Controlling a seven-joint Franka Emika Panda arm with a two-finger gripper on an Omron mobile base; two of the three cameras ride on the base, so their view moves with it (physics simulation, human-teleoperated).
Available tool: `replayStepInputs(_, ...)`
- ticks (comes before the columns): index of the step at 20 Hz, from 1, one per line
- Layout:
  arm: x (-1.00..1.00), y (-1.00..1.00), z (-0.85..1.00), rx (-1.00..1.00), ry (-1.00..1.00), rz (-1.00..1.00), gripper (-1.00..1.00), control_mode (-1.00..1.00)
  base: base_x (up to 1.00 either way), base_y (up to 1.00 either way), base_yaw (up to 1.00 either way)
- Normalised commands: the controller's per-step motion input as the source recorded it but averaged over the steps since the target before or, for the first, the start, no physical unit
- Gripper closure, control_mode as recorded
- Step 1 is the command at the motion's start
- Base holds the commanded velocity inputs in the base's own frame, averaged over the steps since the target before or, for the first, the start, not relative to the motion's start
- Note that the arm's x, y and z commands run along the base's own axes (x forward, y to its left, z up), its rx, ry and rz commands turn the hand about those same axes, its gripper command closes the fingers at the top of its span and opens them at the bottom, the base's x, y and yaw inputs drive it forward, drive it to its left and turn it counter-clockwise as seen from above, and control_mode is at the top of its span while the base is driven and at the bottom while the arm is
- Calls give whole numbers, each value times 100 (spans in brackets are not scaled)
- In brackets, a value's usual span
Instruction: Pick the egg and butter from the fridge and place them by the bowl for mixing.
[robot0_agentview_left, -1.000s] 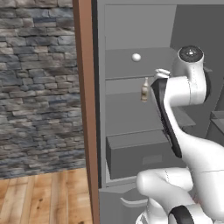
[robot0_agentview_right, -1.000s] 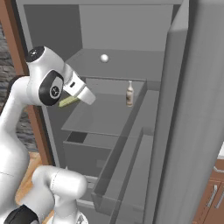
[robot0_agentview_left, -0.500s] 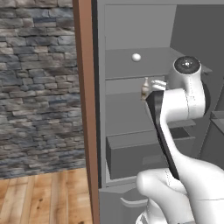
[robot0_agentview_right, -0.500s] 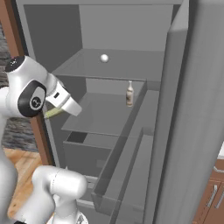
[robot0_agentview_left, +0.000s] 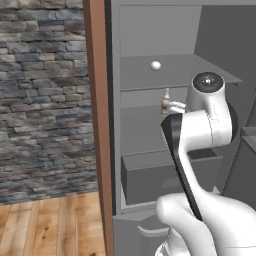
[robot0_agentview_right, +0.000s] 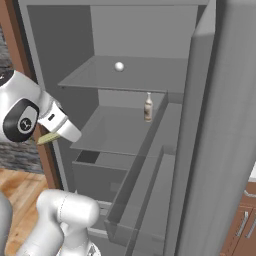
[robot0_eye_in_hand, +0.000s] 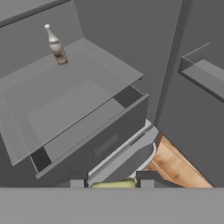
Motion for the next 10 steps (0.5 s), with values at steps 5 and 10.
replayStepInputs(5, -21, 5, -10, 0, 0, 0, 100, -100, 0, 0, 0)
replayStepInputs(10, 0, 0, 0, 0, 0, 0, 100, -100, 0, 0, 0)
